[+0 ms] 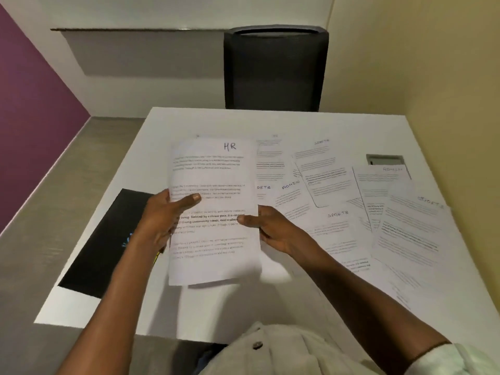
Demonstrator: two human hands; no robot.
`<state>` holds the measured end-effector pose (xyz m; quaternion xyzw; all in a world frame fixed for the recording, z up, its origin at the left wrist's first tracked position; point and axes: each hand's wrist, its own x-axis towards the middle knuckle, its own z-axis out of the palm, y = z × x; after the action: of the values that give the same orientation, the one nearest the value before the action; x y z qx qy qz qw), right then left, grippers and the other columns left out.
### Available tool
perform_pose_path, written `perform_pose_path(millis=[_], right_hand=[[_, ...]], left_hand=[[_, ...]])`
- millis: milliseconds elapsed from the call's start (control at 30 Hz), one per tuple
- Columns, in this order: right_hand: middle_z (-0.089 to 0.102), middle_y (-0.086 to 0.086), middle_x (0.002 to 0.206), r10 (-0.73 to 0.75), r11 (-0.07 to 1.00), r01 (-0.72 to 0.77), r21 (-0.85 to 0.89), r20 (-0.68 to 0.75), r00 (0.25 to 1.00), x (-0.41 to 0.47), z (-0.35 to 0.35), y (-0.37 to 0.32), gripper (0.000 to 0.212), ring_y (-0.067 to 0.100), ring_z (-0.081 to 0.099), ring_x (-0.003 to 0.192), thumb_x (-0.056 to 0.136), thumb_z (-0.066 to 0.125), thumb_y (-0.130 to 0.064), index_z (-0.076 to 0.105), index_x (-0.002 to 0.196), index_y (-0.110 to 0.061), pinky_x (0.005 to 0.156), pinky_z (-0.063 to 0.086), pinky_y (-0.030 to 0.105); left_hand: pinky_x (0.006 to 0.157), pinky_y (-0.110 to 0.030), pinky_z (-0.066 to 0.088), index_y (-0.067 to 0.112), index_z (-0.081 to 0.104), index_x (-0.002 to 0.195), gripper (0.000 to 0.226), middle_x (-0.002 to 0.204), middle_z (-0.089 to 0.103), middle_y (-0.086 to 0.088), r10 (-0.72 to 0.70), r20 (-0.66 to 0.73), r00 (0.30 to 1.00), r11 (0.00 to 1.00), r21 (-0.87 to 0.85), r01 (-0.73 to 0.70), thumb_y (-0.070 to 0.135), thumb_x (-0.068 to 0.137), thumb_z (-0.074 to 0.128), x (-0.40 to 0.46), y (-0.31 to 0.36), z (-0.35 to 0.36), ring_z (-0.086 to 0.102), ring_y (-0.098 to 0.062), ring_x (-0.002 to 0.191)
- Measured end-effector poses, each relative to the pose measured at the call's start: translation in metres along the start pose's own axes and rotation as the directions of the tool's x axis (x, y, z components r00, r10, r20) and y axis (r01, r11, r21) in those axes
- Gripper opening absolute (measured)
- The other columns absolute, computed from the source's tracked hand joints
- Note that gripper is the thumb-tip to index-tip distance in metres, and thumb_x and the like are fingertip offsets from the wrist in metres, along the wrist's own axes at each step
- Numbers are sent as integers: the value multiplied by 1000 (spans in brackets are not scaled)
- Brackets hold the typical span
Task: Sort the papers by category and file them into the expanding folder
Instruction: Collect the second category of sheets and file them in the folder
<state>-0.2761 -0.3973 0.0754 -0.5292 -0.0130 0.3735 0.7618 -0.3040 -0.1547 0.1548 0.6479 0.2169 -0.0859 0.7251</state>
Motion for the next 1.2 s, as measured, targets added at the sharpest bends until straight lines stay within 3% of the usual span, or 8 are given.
perform_pose_path(millis=[267,467,600,733,800,933,1067,1200], right_hand=[[68,-12,71,-86,974,-48,-220,-561,823,-32,-9,17,15,2,58,56,89,71,-29,65,92,-15,55,45,18],[47,17,137,-143,447,-740,-503,-857,496,-55,-76,103,72,33,43,129,91,43,-62,44,130,-1,103,37,46],[1,16,163,13,271,-718,-641,-743,669,-54,-62,132,93,32,10,149,90,28,-72,24,149,-1,116,17,54],[12,13,162,96,532,-502,-682,-540,836,-36,-36,127,103,28,17,148,82,38,-81,28,151,-5,116,20,41],[35,9,156,-9,651,-441,-618,-587,810,-38,-39,123,80,21,34,142,90,50,-64,38,147,-10,111,26,29],[16,18,161,-238,401,-644,-652,-753,613,-59,-75,121,74,31,16,148,96,44,-50,25,151,-5,119,19,41],[-3,20,162,-42,163,-646,-746,-659,751,-68,-81,127,93,35,4,150,91,43,-65,15,153,-2,120,10,50],[34,16,154,19,337,-445,-829,-467,884,-56,-69,125,81,35,40,136,87,50,-66,41,143,-8,109,38,49]], left_hand=[[93,-47,54,13,60,127,33,122,69,-12,-295,251,922,942,-86,325,0,99,49,35,-48,13,68,-31,108],[74,-41,60,13,63,122,29,118,71,-10,-273,160,949,957,-57,285,1,98,53,60,-39,19,69,-27,102],[70,-40,61,18,60,130,36,122,69,-7,-246,177,953,956,-116,268,4,98,53,68,-24,20,67,-25,107],[71,-41,61,19,58,133,39,123,68,-6,-228,177,957,961,-117,251,3,98,52,66,-15,33,66,-23,107],[72,-42,61,18,58,133,39,123,69,-6,-222,181,958,961,-127,246,3,98,53,63,-12,39,66,-24,109],[78,-44,60,20,62,126,35,121,70,-5,-208,192,959,957,-163,240,2,97,54,56,-14,50,67,-24,110],[83,-48,57,23,64,120,33,119,71,-4,-214,211,954,958,-148,248,2,97,52,48,-23,65,67,-25,110],[82,-46,58,23,64,121,33,122,70,-5,-232,206,951,957,-125,261,3,98,51,44,-32,79,66,-26,112]])
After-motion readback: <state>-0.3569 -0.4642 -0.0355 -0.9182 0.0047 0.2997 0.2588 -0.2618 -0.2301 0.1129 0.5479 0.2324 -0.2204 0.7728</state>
